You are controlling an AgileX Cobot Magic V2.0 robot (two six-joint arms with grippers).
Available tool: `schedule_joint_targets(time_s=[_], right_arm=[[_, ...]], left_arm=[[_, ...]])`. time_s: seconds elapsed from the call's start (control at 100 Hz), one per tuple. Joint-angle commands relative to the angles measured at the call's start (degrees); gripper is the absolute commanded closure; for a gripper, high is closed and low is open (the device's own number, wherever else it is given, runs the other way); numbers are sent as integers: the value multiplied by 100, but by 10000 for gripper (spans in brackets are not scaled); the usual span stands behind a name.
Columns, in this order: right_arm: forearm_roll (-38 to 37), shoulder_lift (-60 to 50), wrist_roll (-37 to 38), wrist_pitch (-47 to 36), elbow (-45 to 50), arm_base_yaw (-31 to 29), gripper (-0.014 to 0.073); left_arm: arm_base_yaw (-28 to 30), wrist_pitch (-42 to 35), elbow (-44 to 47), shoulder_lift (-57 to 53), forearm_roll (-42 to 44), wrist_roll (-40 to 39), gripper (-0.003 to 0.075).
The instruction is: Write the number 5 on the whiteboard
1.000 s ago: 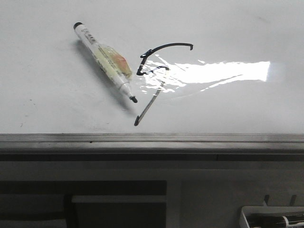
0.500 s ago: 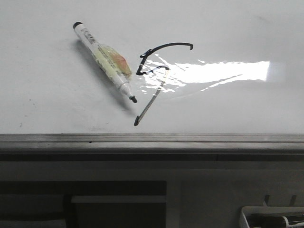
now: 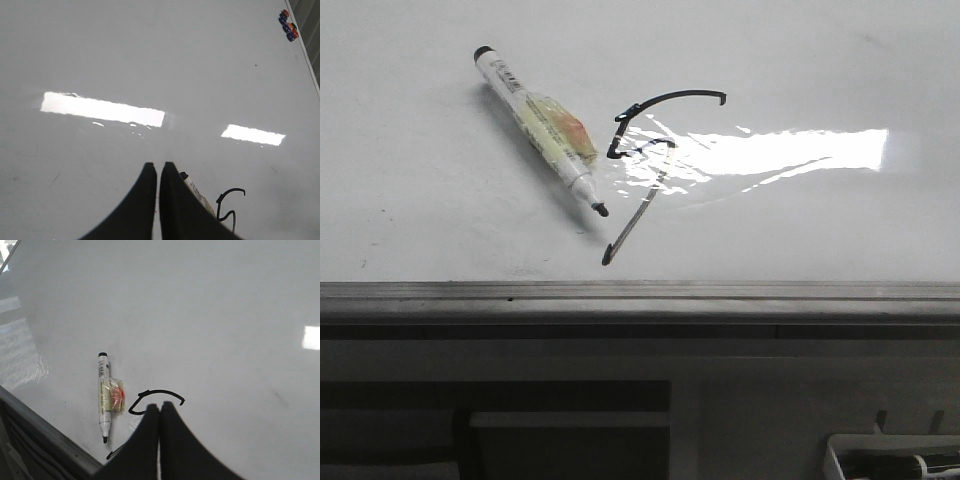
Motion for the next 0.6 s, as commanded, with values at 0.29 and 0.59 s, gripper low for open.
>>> schedule_joint_targets(time_s=[0.29, 0.59], right_arm=[[-113, 1, -47, 128, -138, 8, 657], [-113, 1, -47, 128, -138, 8, 657]], left_arm=[[519, -398, 1022, 62, 1061, 48, 741], [793, 381, 831, 38, 2363, 48, 741]])
